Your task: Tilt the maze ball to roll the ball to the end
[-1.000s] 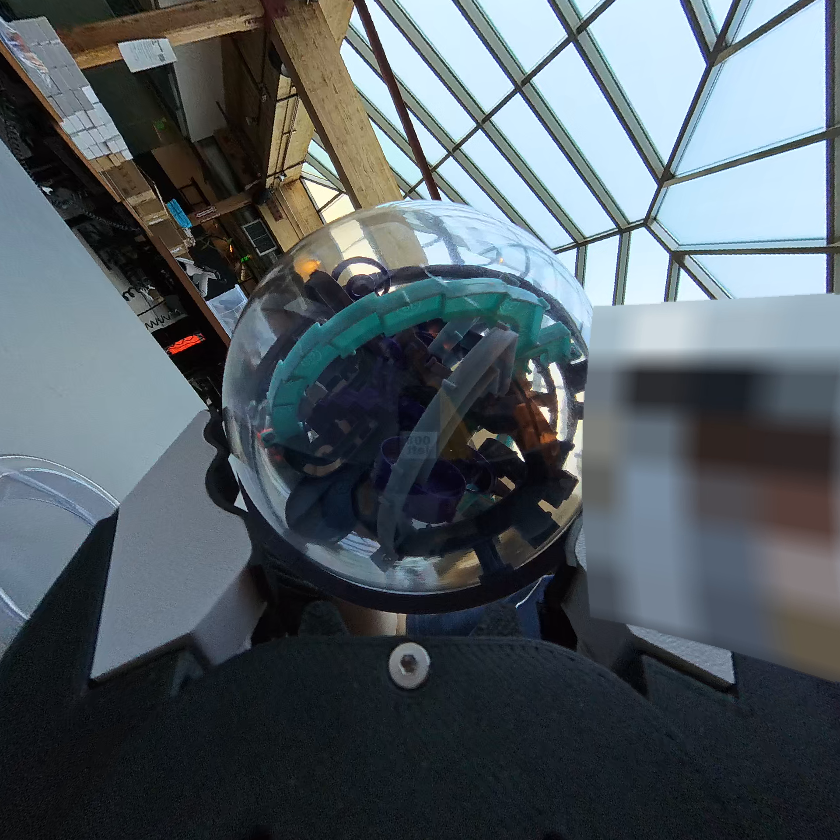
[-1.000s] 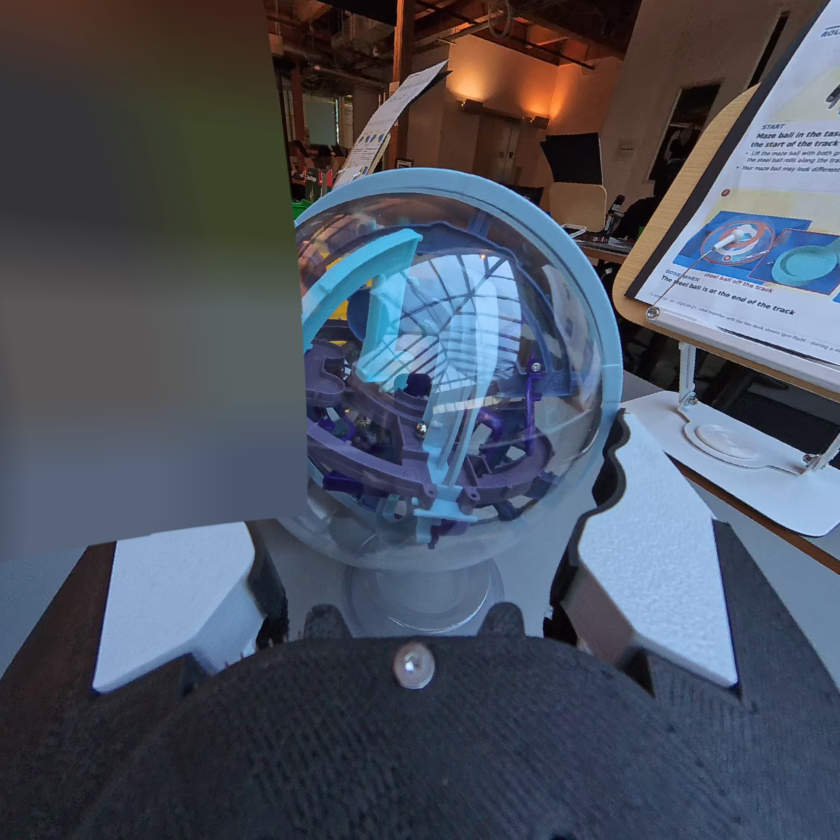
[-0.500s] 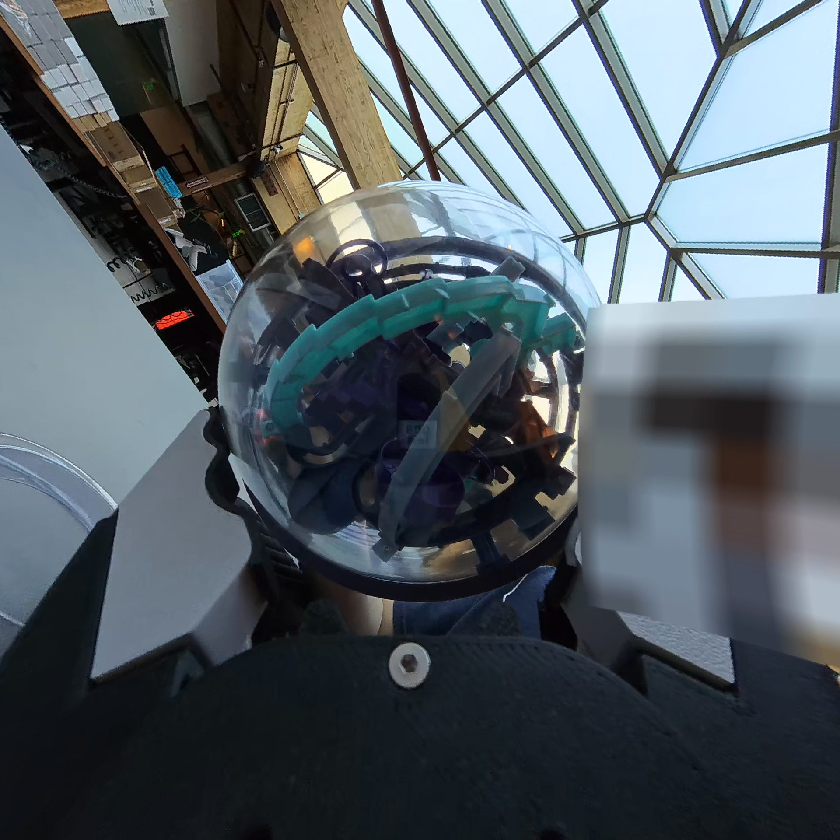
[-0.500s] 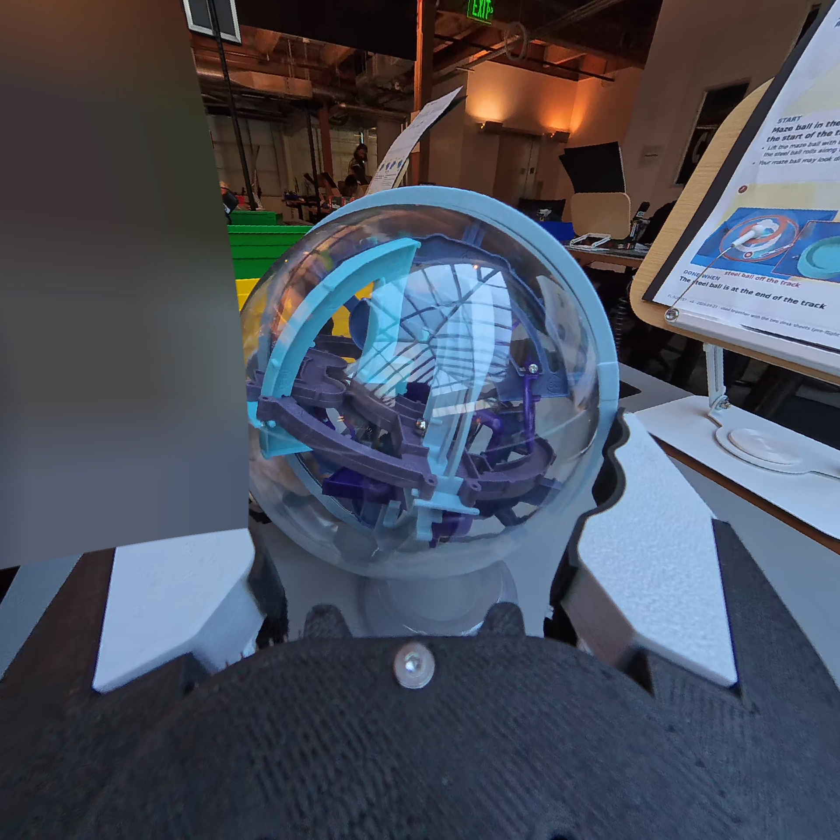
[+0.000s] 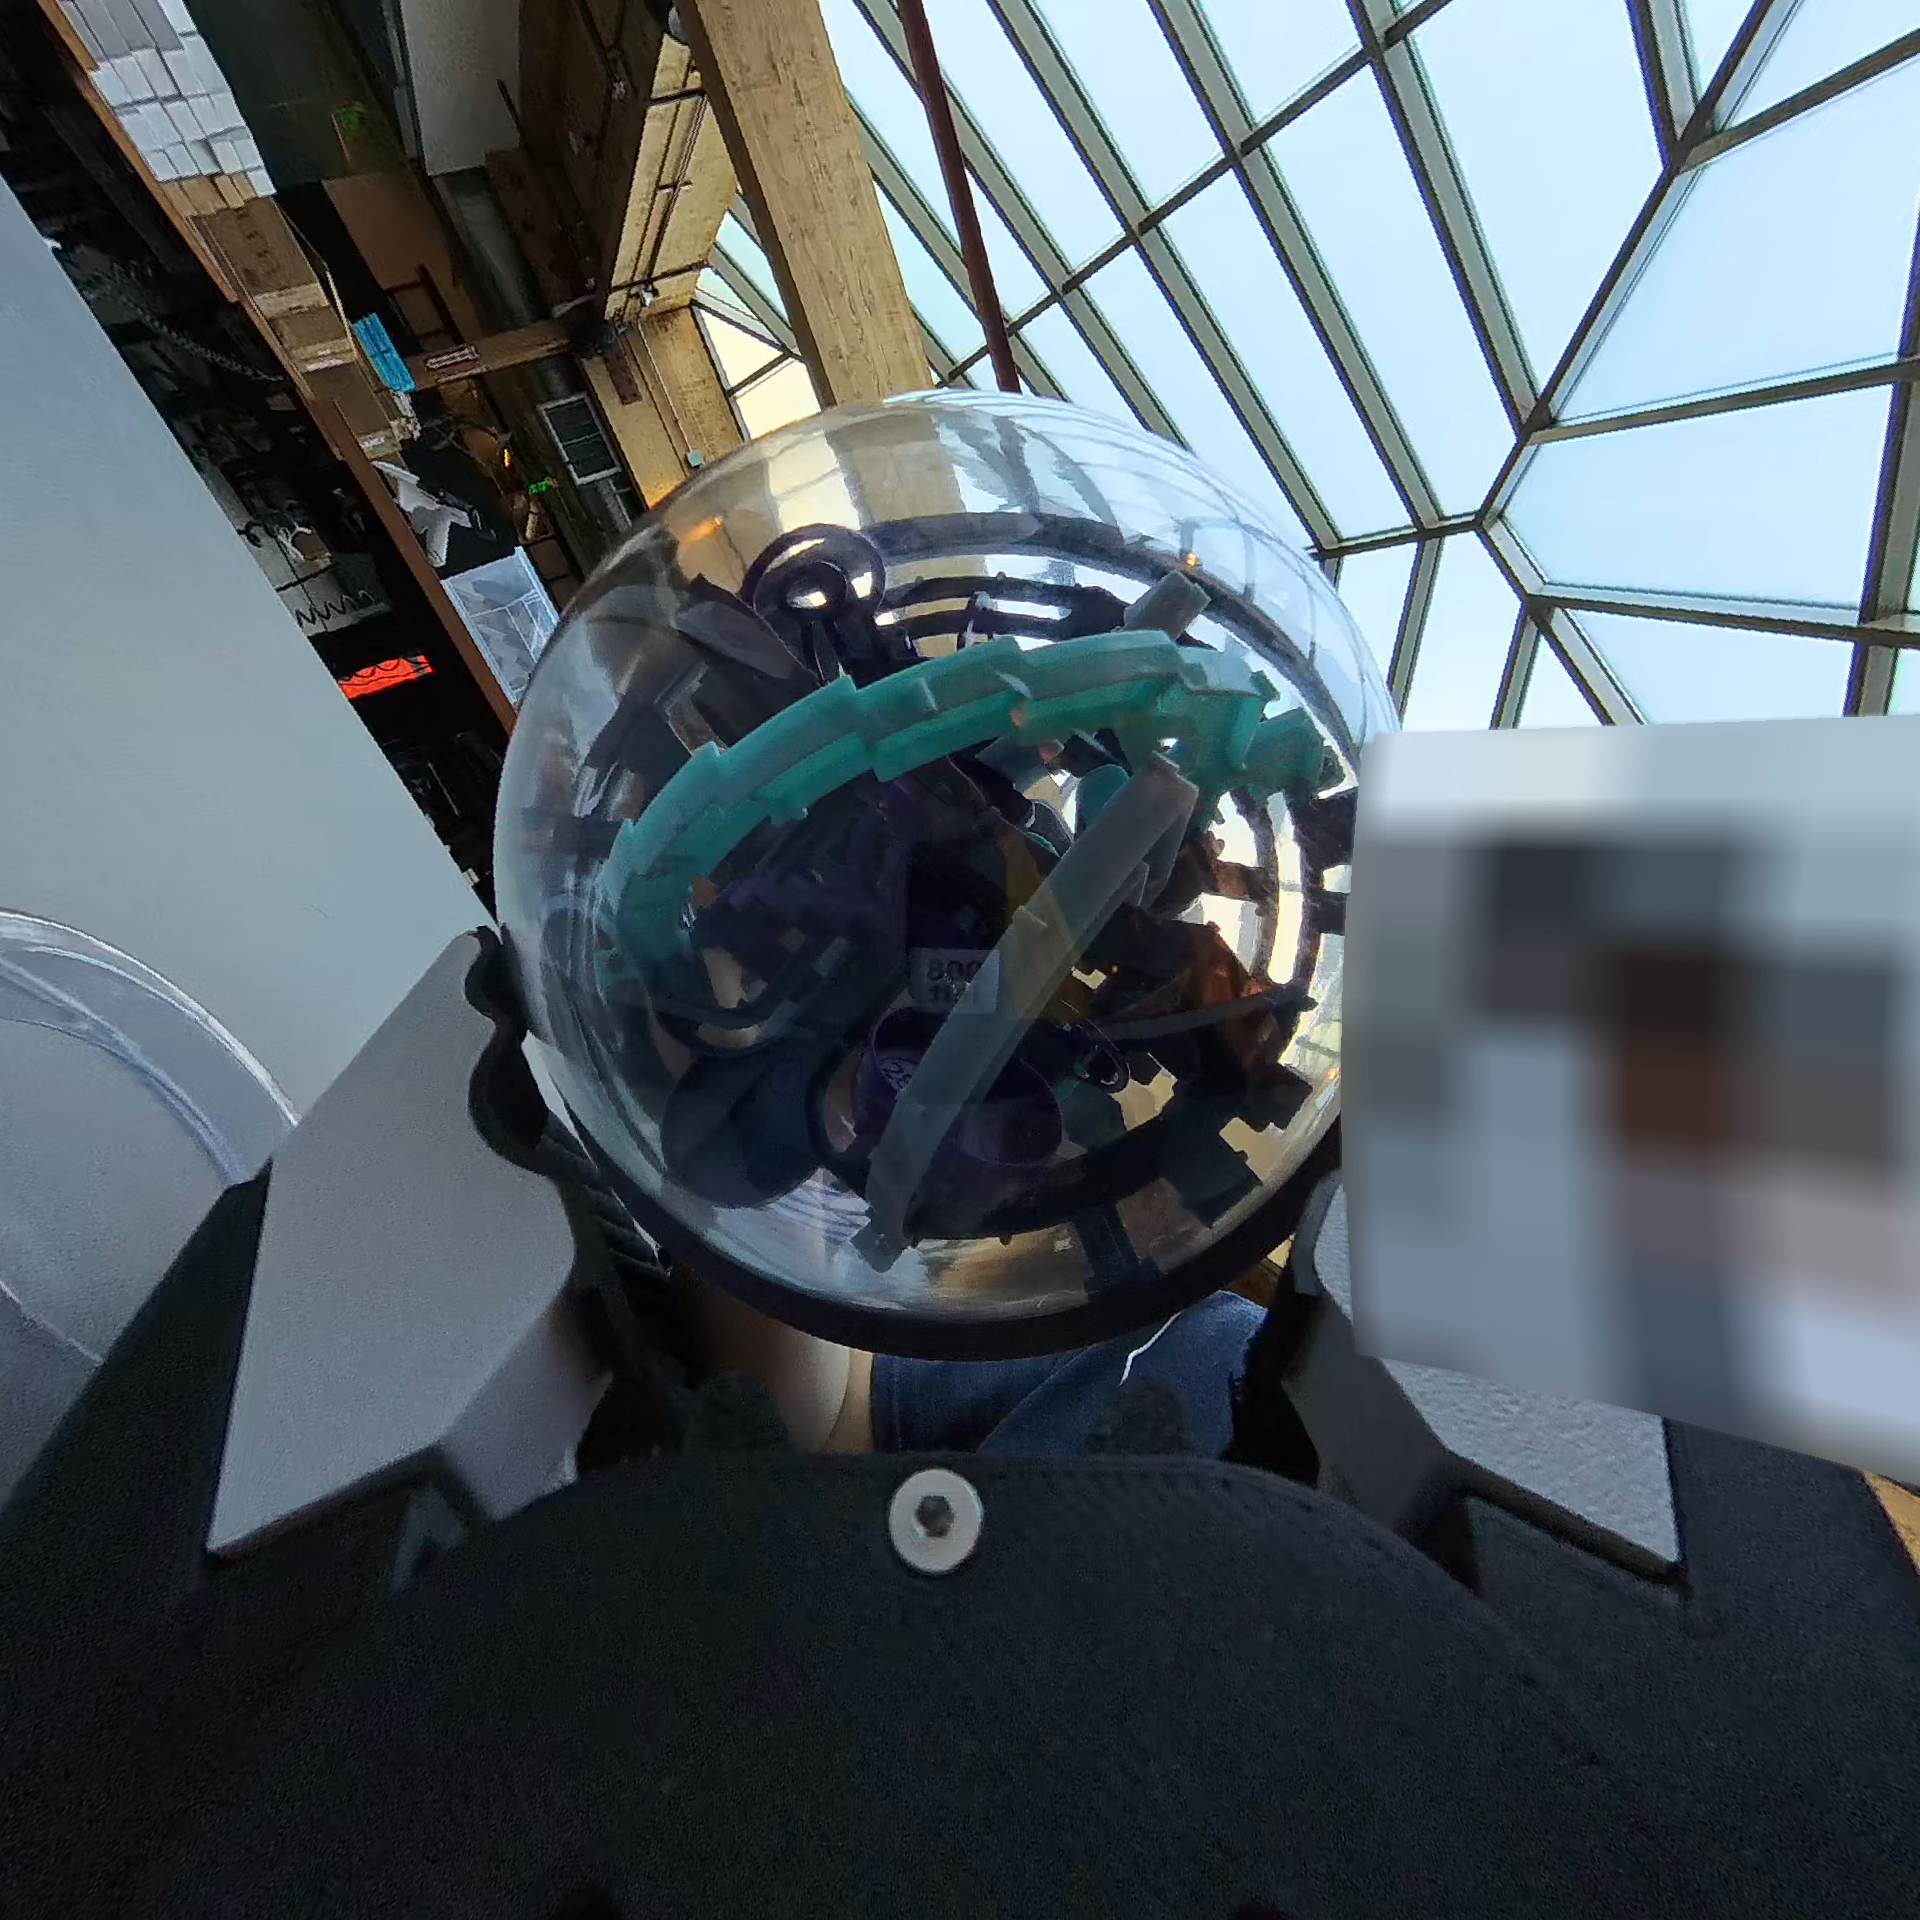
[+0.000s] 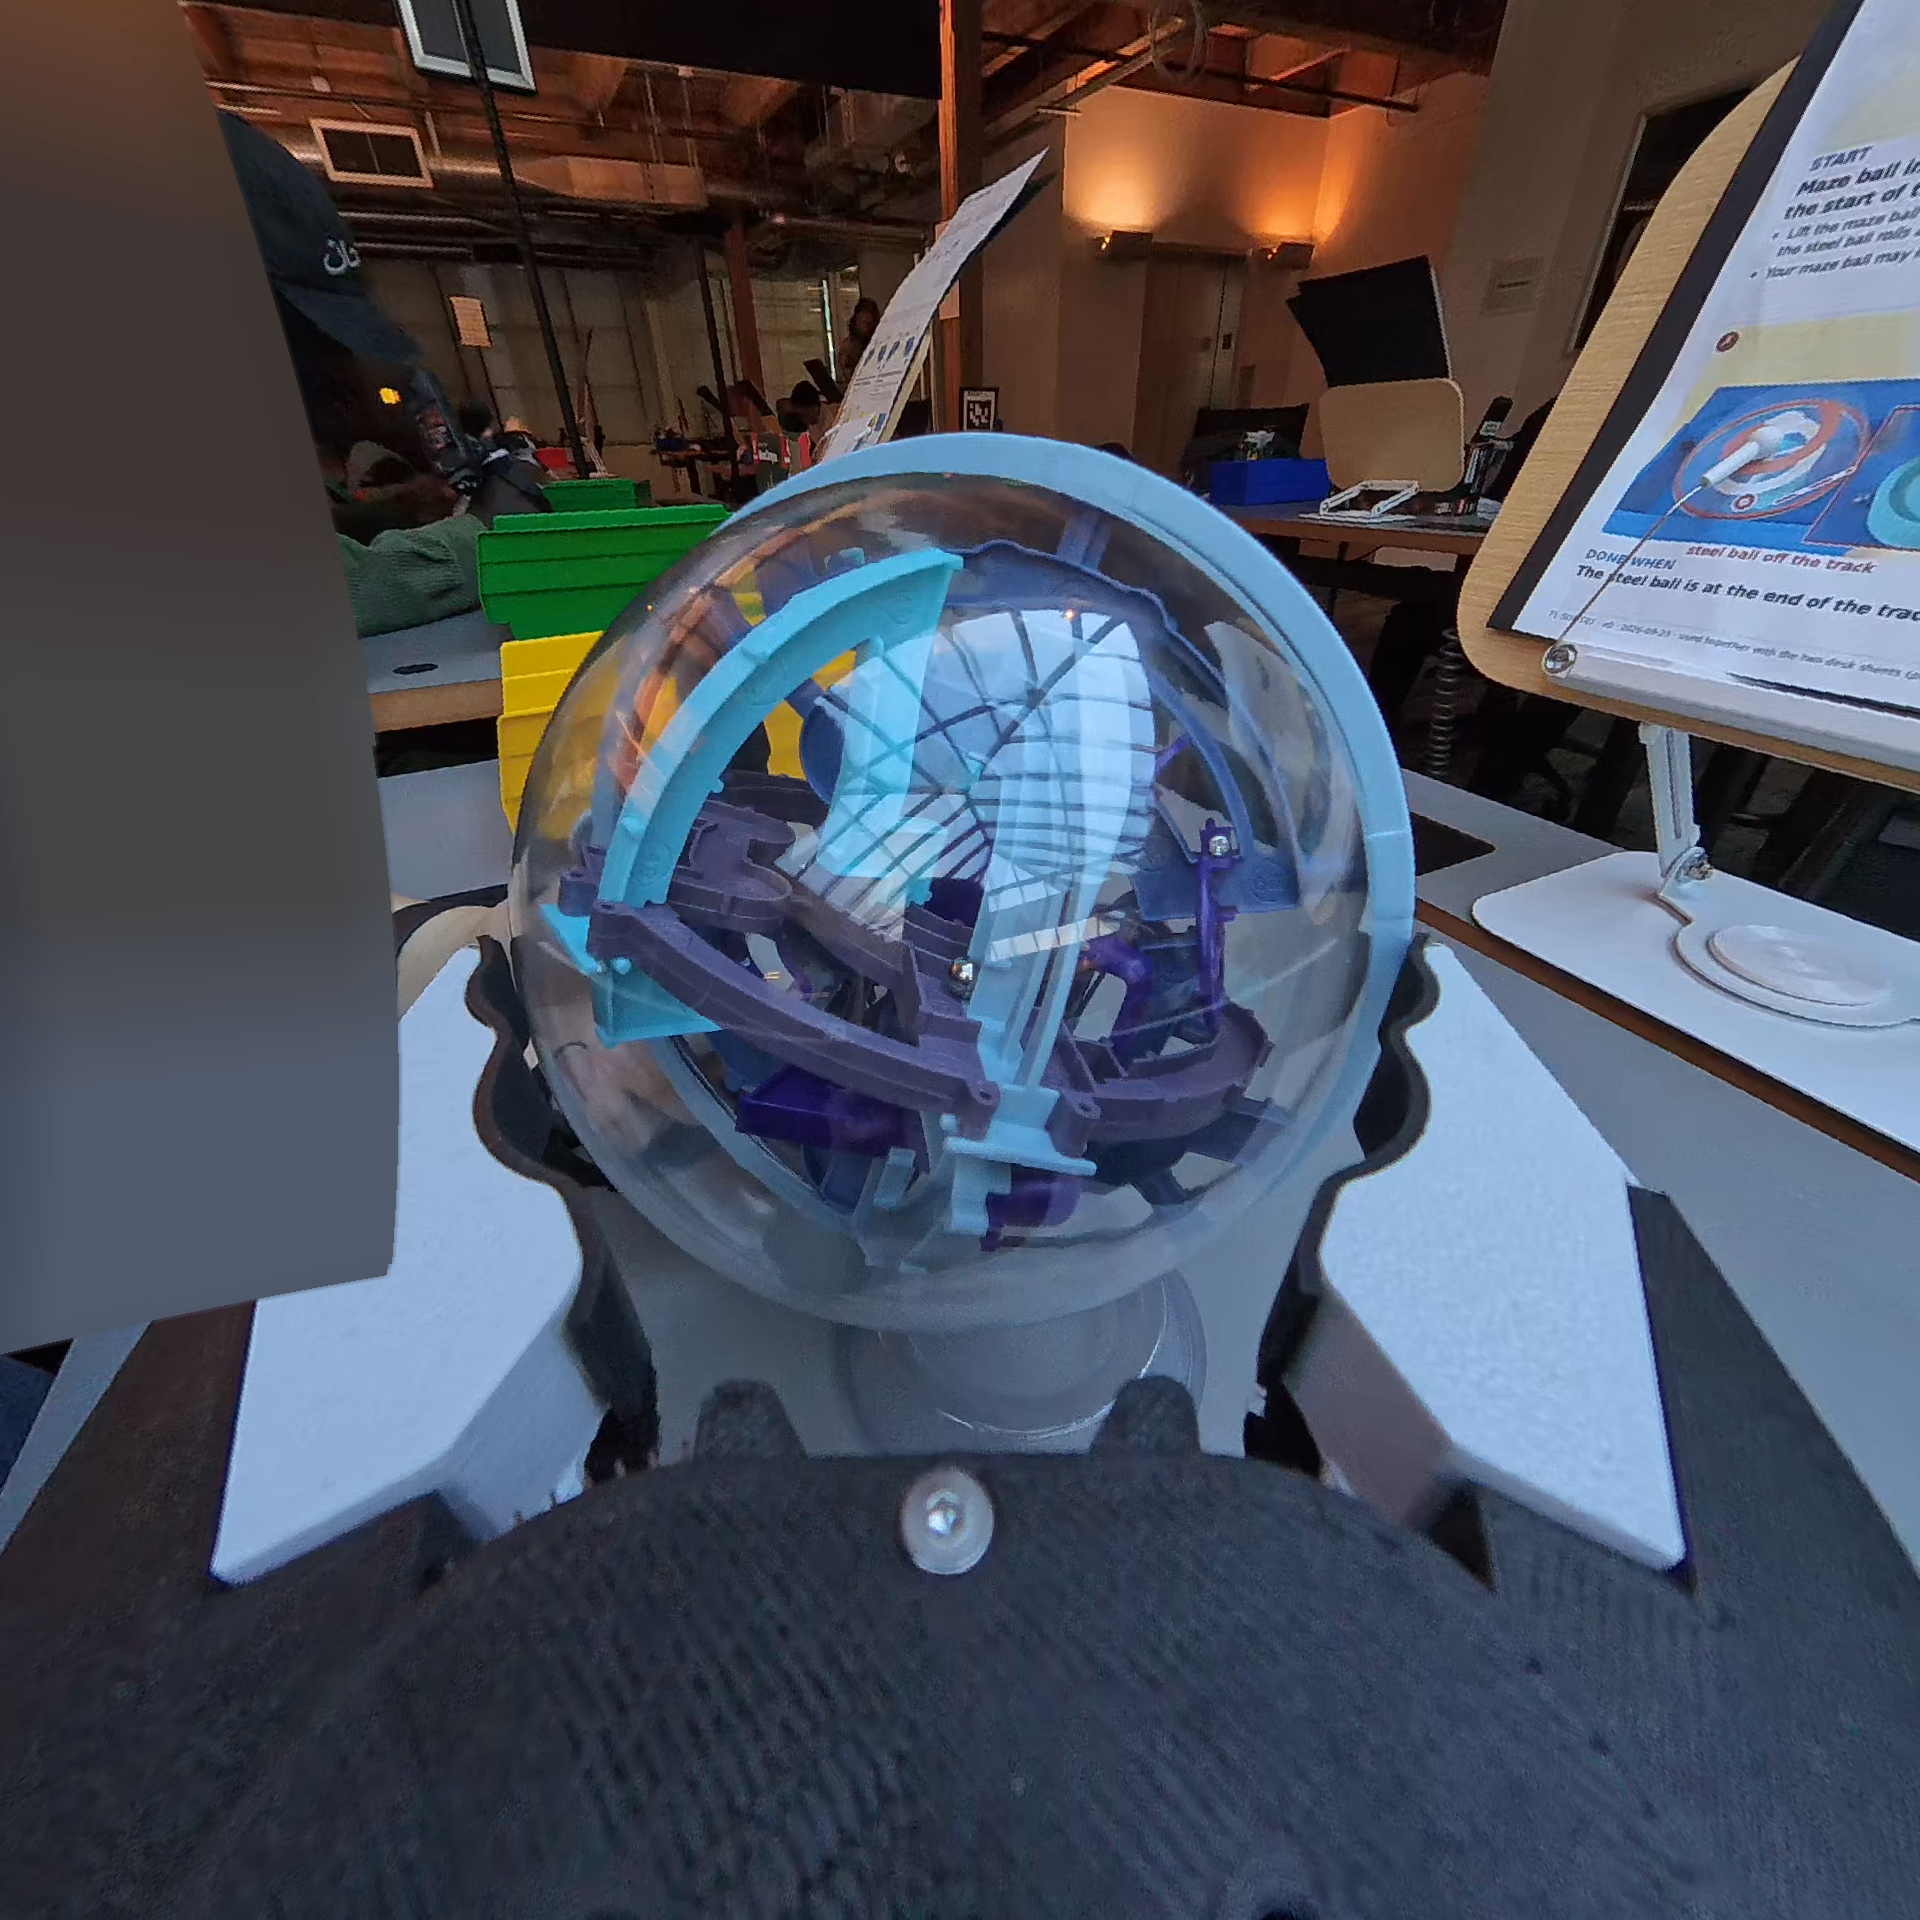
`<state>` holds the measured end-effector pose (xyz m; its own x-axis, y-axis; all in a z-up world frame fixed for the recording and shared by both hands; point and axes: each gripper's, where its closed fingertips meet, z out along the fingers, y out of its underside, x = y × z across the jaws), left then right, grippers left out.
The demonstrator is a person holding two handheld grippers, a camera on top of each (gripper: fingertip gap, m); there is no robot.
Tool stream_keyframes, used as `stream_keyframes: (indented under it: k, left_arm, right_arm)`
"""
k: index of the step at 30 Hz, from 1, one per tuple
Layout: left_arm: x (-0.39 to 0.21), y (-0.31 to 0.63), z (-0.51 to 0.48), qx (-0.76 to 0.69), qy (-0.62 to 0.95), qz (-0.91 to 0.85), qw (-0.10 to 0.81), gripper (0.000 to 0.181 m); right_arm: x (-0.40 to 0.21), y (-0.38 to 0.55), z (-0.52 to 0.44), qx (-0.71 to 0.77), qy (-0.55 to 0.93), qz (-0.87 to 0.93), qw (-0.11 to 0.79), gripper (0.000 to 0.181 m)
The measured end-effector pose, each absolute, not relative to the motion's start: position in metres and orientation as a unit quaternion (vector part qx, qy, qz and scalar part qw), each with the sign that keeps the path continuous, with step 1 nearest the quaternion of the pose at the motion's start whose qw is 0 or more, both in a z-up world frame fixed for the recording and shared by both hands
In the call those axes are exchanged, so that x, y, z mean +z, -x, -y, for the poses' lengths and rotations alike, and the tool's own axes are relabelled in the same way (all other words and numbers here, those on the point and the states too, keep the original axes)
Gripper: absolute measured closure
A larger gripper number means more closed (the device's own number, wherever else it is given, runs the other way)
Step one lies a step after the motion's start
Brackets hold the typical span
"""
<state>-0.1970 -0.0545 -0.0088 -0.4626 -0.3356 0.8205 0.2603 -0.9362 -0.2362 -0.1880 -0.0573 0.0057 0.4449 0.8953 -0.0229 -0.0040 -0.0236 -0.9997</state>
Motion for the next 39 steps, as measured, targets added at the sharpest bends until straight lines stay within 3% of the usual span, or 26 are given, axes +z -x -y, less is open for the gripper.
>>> stream_keyframes:
  k: [39]
  left_arm:
    - [-0.014, 0.195, 0.063, -0.888, 0.457, -0.021, 0.054, 0.023]
  right_arm:
    - [0.001, 0.193, 0.070, 0.205, 0.526, 0.489, 0.665, 0.023]
